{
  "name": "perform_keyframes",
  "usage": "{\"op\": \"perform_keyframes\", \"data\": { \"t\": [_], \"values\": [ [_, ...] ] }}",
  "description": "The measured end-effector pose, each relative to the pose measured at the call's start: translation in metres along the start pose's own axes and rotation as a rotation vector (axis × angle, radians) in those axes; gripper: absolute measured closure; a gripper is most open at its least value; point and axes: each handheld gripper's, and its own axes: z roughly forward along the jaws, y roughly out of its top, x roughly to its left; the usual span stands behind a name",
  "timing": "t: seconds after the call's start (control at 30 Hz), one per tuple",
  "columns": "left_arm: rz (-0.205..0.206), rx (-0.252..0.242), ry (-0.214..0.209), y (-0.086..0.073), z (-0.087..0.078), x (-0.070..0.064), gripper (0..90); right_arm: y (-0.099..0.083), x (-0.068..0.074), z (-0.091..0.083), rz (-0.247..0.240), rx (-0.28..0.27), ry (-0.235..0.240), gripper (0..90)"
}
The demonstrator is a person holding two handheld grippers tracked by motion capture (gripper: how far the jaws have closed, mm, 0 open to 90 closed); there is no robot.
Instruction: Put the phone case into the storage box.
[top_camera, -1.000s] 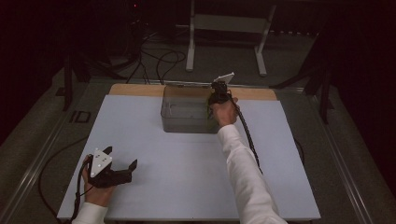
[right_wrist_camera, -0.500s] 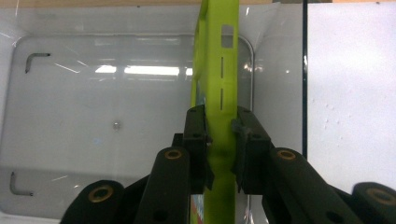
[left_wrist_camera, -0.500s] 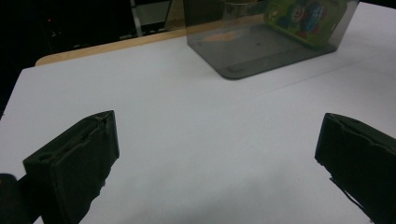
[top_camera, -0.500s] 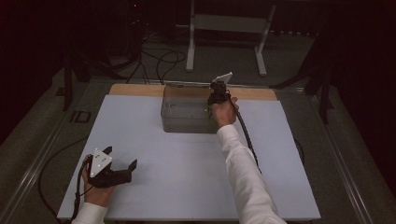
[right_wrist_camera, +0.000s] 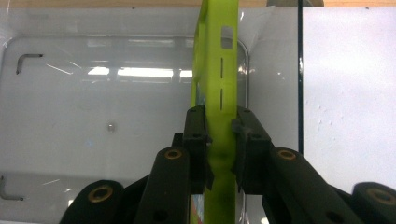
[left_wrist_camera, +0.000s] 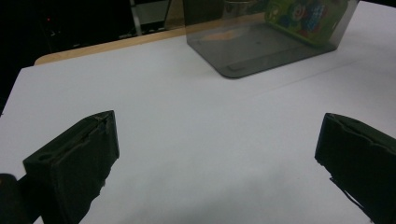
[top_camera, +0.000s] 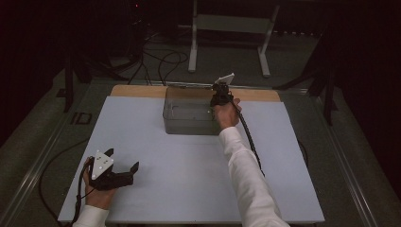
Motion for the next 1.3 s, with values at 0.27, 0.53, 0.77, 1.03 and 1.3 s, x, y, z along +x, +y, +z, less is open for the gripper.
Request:
{"op": "perform_keyframes", "data": {
  "t": [0.27, 0.53, 0.77, 1.03, 1.3],
  "values": [
    [0.002, 0.001, -0.002, 0.0, 0.0, 0.0, 0.0, 0.0, 0.0, 0.0, -0.005, -0.001, 0.002, 75.3],
    [0.001, 0.0, -0.003, 0.0, 0.0, 0.0, 0.0, -0.002, 0.006, -0.003, -0.057, -0.02, -0.025, 65.6],
    [0.005, 0.004, -0.004, 0.0, 0.0, -0.001, 0.0, -0.003, 0.007, -0.021, -0.135, -0.092, -0.023, 58.6],
    [0.002, 0.001, -0.001, 0.0, 0.0, 0.0, 0.0, -0.005, -0.002, -0.038, -0.16, -0.149, 0.012, 50.0],
    [-0.002, -0.001, 0.001, 0.0, 0.0, 0.0, 0.0, -0.013, -0.002, -0.063, -0.216, -0.246, 0.077, 31.1]
  ]
}}
